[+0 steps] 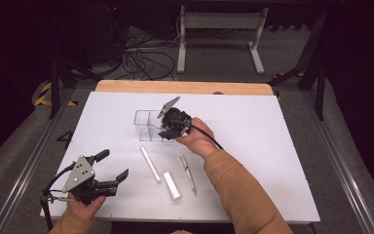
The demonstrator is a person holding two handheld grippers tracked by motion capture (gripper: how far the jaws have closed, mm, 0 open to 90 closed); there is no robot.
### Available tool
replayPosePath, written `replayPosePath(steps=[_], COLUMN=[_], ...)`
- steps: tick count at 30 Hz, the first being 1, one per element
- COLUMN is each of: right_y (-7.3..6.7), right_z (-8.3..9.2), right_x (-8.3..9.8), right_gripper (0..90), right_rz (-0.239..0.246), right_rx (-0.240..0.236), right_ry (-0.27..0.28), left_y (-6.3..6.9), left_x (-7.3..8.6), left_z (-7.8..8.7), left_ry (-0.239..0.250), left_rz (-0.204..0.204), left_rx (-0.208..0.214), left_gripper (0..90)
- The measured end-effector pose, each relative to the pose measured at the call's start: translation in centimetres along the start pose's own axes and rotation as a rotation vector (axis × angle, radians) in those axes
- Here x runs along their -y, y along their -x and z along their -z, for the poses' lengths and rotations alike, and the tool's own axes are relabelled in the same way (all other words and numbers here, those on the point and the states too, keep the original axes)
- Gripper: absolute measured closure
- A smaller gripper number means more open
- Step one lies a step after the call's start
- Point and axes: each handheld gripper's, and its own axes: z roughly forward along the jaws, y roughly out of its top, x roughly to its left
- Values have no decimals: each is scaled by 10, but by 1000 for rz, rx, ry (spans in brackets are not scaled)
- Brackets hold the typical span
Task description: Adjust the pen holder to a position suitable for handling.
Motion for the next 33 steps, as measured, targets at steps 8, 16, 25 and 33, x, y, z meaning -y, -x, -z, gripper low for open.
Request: replayPosePath(steps=[8, 16, 25, 33], right_y=[-4, -9, -5, 2], right_z=[1, 1, 13, 45], right_x=[0, 0, 4, 11], right_gripper=[767, 831, 883, 881], right_rz=[34, 133, 159, 171], right_rx=[-4, -9, 25, -15], right_ry=[-47, -65, -65, -22], left_y=[0, 0, 0, 0], left_x=[0, 0, 1, 1], left_z=[0, 0, 0, -1], left_ry=[-2, -6, -9, -10], left_rz=[2, -2, 4, 3], left_rx=[-1, 4, 5, 5], left_gripper=[128, 128, 128, 128])
